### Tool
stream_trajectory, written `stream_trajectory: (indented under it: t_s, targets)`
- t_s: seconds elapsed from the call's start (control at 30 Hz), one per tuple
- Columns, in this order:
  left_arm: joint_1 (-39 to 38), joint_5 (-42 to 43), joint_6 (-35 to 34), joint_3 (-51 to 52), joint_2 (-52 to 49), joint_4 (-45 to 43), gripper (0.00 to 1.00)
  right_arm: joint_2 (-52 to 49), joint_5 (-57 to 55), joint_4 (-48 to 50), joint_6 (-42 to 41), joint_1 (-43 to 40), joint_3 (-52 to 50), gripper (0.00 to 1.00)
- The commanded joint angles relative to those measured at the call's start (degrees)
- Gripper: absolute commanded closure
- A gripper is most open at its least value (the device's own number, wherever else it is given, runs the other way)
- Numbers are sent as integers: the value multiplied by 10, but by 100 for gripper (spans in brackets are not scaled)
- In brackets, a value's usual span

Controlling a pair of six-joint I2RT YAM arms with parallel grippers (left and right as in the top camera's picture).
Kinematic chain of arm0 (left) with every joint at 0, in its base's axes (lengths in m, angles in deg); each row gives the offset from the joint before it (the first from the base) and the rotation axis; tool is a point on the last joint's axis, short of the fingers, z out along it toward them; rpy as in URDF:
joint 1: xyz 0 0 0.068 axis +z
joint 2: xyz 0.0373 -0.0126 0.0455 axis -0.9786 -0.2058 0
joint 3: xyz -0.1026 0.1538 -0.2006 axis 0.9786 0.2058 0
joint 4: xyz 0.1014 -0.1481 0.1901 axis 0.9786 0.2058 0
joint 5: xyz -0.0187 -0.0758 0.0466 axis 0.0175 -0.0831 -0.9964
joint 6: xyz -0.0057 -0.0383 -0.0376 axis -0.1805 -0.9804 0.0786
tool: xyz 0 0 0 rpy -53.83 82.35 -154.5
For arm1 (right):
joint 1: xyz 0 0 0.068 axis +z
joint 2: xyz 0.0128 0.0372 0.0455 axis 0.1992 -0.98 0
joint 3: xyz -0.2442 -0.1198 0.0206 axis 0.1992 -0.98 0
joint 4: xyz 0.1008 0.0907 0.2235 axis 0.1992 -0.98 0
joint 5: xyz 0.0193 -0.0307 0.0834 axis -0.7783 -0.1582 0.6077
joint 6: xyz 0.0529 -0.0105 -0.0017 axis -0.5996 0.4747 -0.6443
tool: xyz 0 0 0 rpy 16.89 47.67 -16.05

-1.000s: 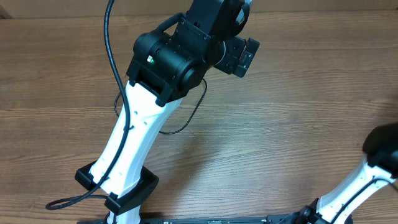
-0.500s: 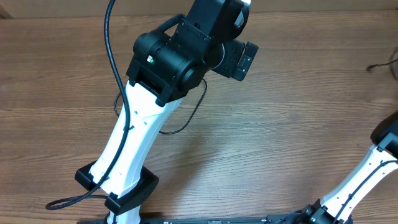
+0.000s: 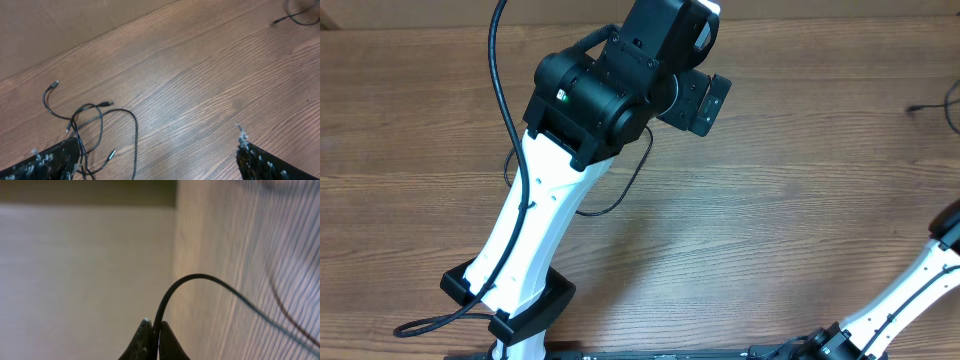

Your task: Untangle cables

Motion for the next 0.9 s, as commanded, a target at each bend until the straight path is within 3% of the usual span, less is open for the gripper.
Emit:
stream_trajectory:
  t_s: [0.0, 0.03, 0.07, 0.1, 0.13, 0.17, 0.37, 0.5, 0.6, 0.77, 0.8, 0.87]
  targets:
    - [0, -3, -1, 2, 16, -2, 0, 5, 50, 38, -13, -46, 6, 96]
    - [0, -3, -1, 2, 14, -3, 0, 5, 57, 47, -13, -55, 6, 96]
    - [0, -3, -1, 2, 12, -3, 0, 5, 59, 47, -13, -63, 6, 79]
    - [0, -3, -1, 2, 9, -3, 0, 5, 60, 43, -13, -68, 6, 58]
    - [0, -3, -2, 2, 6, -2, 0, 5, 60, 30, -12, -75, 6, 15]
    - [0, -3, -2, 2, 3, -2, 0, 5, 60, 22, -12, -77, 6, 0]
    - [-1, 4, -2, 2, -21, 3, 0, 7, 84, -41, 83, -78, 6, 0]
    - [-1, 9, -2, 2, -33, 8, 0, 36, 75, -116, 273, -48, 8, 0]
    - [-1, 14, -2, 2, -35, 7, 0, 87, -146, -245, 420, -1, 8, 0]
    - [-1, 14, 0, 2, -35, 7, 0, 108, -655, -292, 512, 88, 7, 0]
    - [-1, 14, 0, 2, -35, 7, 0, 104, -714, -288, 523, 103, 6, 0]
    - [-1, 14, 0, 2, -35, 5, 0, 103, -711, -288, 519, 124, 6, 0]
